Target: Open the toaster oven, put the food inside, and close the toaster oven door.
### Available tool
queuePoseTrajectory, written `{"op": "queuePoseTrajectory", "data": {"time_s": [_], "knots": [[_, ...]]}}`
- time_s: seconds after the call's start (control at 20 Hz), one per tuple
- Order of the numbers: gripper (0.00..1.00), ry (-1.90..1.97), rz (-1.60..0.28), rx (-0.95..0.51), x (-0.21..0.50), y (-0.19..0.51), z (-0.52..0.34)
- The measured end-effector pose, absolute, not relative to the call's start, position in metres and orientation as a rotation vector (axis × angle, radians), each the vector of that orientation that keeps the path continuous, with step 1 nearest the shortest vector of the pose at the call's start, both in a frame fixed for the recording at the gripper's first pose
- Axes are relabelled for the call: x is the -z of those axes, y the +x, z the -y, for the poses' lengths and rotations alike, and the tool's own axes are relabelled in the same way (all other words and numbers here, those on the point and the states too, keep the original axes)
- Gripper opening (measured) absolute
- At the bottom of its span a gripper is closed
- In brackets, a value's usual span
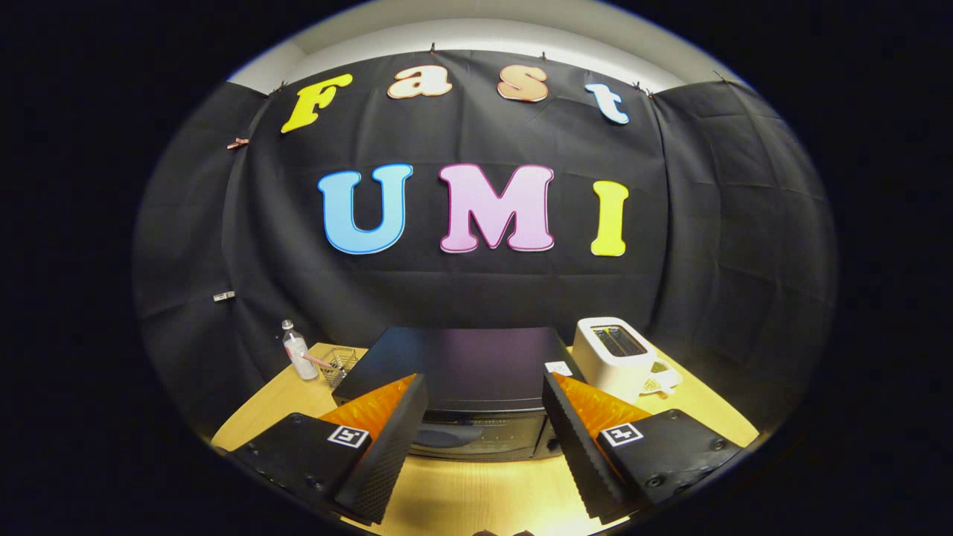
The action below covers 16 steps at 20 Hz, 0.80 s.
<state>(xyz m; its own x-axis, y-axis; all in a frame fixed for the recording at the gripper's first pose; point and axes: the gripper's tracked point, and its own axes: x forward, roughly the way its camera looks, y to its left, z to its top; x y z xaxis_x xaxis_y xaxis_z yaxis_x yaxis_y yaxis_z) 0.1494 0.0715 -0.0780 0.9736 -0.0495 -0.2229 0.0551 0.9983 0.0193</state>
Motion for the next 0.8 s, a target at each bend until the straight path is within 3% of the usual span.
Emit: {"op": "queuePoseTrajectory", "data": {"time_s": [0.4, 0.8], "knots": [[0.97, 0.0, -0.367, -0.005, 0.156, 0.177, -0.113], [0.97, 0.03, -0.413, -0.001, 0.175, 0.193, -0.119]]}}
